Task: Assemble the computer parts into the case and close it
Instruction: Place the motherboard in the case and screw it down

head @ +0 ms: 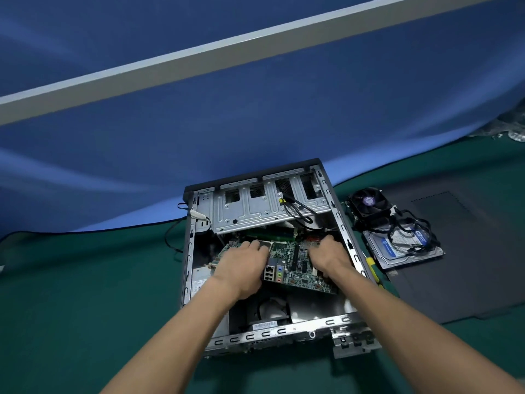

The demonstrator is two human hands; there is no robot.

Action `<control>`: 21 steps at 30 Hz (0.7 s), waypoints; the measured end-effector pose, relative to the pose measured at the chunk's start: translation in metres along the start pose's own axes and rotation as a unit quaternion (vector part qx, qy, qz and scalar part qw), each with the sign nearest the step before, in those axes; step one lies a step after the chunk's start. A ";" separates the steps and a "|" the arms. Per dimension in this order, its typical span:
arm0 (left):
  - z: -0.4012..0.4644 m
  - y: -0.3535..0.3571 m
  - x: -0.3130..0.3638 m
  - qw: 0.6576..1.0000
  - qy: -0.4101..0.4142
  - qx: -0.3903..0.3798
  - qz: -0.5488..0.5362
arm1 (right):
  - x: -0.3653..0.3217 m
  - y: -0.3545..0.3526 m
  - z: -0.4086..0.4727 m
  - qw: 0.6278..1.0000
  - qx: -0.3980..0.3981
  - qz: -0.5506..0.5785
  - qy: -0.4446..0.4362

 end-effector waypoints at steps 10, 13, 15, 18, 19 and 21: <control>0.010 -0.013 0.006 0.985 -0.035 0.067 -0.157 | -0.032 -0.030 -0.030 0.885 0.153 -0.377 -0.225; 0.015 -0.012 0.014 0.985 -0.036 0.073 -0.154 | -0.031 -0.044 -0.038 0.884 0.192 -0.320 -0.280; 0.017 -0.009 0.014 0.984 -0.040 0.077 -0.154 | -0.030 -0.044 -0.045 0.884 0.165 -0.284 -0.333; 0.019 0.003 0.018 0.986 -0.038 0.073 -0.143 | -0.022 -0.038 -0.049 0.883 0.092 -0.273 -0.371; 0.021 0.011 0.019 0.986 -0.040 0.067 -0.146 | -0.018 -0.036 -0.048 0.886 0.075 -0.269 -0.370; 0.023 0.027 0.025 0.986 -0.042 0.060 -0.148 | -0.012 -0.028 -0.045 0.883 0.063 -0.280 -0.371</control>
Point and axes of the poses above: each hand's wrist, its own z-axis towards the middle knuckle, its own y-axis out of the palm, x = y × z, the point moved 4 cm from there along z, towards the middle knuckle, and after that the axes turned 15 degrees about -z, right-handed, at the moved point
